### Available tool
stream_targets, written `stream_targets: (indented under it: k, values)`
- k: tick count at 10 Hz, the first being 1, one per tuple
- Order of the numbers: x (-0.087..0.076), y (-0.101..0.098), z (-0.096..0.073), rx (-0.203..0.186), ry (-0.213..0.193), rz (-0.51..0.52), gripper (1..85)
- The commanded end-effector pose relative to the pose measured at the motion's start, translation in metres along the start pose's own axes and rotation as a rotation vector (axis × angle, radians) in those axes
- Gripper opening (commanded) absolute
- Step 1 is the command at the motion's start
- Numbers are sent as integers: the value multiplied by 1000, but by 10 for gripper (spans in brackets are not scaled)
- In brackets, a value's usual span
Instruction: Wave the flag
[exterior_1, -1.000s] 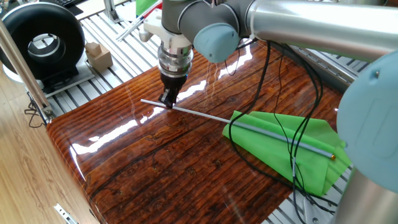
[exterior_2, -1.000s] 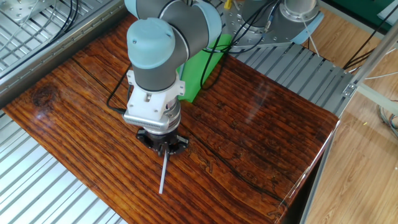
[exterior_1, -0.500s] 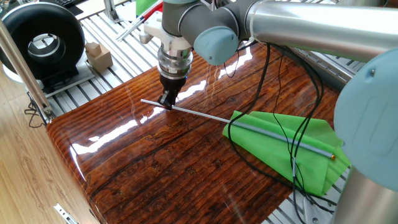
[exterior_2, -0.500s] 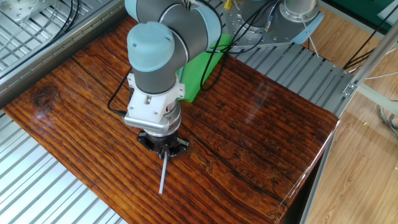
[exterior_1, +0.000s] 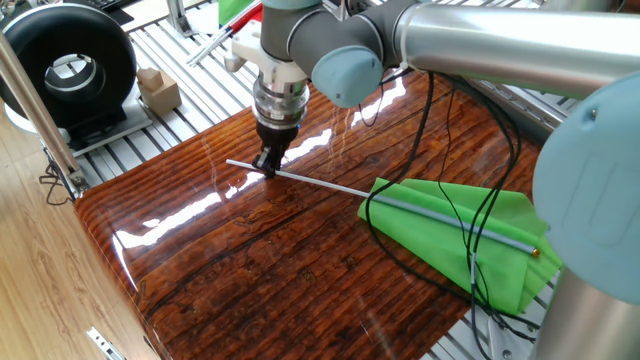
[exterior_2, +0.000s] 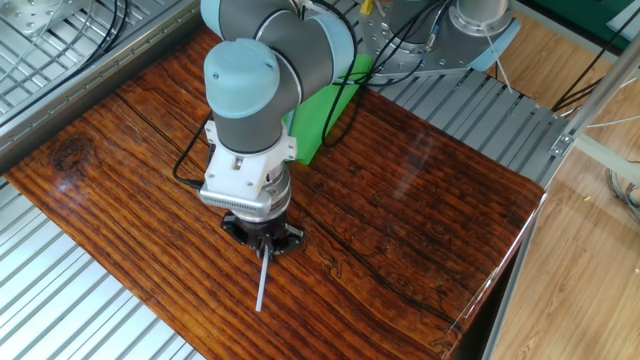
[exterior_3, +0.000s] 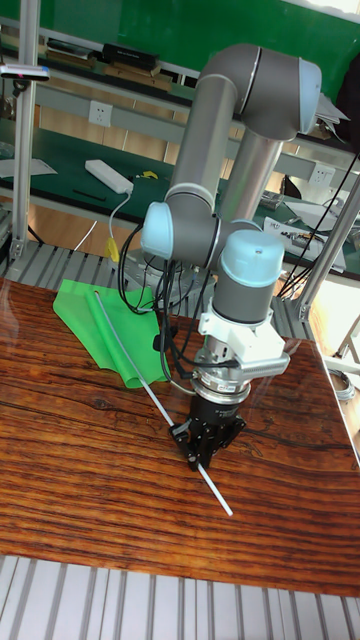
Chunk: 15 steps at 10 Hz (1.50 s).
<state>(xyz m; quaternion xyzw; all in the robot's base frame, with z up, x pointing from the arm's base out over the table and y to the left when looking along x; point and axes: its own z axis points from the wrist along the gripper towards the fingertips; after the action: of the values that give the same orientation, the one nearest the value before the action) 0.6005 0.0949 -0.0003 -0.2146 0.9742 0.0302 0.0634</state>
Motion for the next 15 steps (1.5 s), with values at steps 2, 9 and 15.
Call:
stream_targets:
  k: [2,9,15]
  values:
    - [-1,2,0,-16,-4,23,170]
    - [1,-6,-2,28,7,-31,10]
    - [-3,-20,-9,92,-1,-146,10]
